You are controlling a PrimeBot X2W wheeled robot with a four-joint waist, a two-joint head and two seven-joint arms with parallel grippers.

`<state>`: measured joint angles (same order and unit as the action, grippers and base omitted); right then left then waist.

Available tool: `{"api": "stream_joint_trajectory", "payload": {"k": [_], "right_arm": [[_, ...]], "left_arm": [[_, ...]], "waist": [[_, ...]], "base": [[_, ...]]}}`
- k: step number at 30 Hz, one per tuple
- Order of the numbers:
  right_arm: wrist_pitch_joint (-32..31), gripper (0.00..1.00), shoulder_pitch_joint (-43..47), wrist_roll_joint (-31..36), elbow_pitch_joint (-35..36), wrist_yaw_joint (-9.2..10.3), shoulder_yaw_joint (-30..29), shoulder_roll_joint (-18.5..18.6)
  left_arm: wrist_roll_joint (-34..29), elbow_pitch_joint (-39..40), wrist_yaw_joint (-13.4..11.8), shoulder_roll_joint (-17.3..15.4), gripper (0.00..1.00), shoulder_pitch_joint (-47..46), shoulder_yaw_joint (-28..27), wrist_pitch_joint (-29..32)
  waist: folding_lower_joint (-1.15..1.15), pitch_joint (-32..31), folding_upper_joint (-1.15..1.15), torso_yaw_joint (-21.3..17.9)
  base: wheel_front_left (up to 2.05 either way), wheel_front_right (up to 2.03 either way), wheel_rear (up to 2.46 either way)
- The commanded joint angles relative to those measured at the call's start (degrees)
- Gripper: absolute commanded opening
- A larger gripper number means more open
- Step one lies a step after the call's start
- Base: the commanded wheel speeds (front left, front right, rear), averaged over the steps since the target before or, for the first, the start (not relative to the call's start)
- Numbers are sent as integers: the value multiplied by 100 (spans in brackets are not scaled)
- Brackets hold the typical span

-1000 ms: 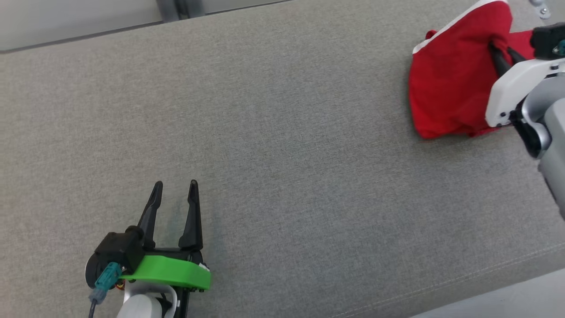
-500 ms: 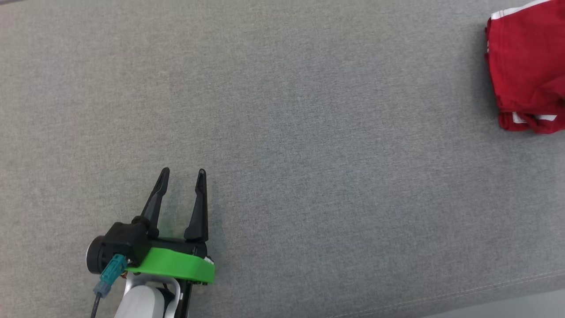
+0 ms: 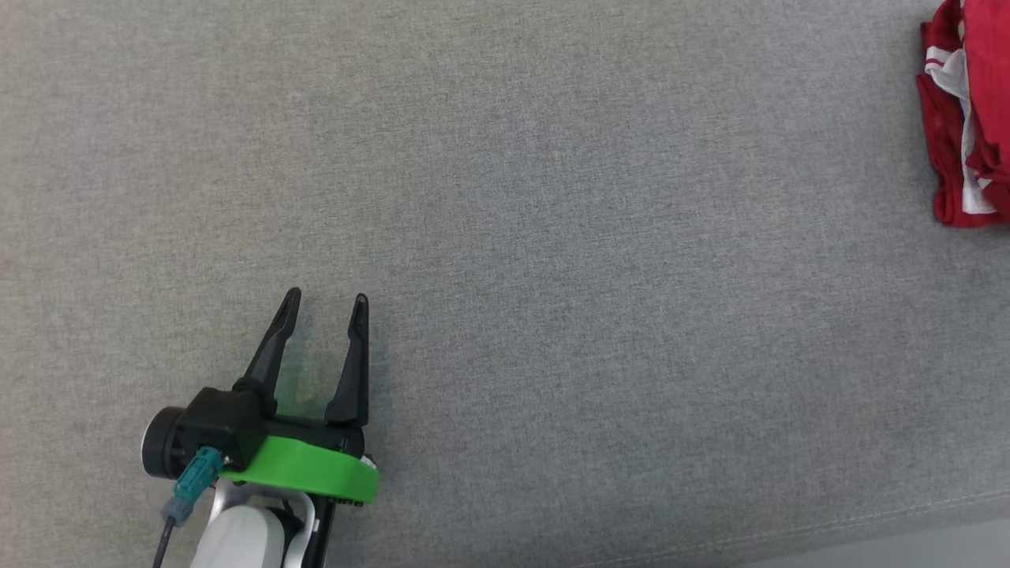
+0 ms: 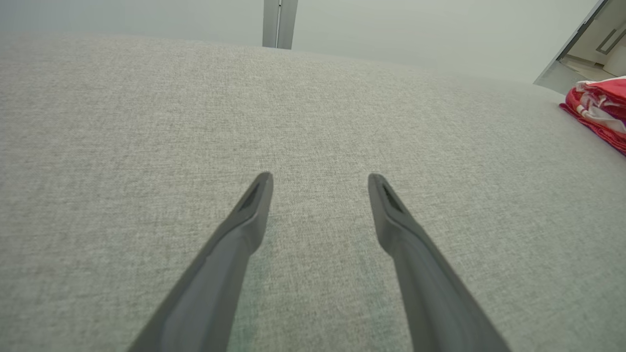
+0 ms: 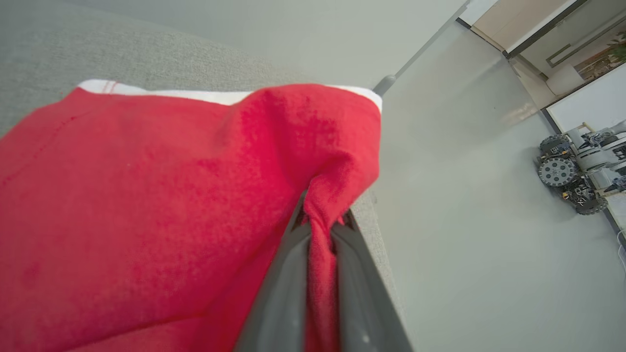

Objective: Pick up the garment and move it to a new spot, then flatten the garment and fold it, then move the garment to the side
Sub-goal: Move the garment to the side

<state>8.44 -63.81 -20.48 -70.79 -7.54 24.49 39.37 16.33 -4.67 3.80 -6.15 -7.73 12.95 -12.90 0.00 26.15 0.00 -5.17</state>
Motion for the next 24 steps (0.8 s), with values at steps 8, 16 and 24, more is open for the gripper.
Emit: {"api": "stream_joint_trajectory", "payload": {"k": [8, 16, 24], "right_arm": [[492, 100, -186, 633, -257, 11, -444, -105], [651, 100, -126, 1224, -264, 10, -987, -395], [675, 100, 82, 1643, 469, 10, -1235, -958]], "left_arm": [[-89, 135, -79, -120, 100, -20, 33, 101], [-40, 143, -117, -144, 100, 8, 58, 131], [51, 37, -147, -114, 100, -26, 21, 69]], "waist": [[0, 63, 0, -125], [0, 2, 0, -187], [0, -291, 0, -215]], "base": [[0, 0, 0], [0, 0, 0], [0, 0, 0]]}}
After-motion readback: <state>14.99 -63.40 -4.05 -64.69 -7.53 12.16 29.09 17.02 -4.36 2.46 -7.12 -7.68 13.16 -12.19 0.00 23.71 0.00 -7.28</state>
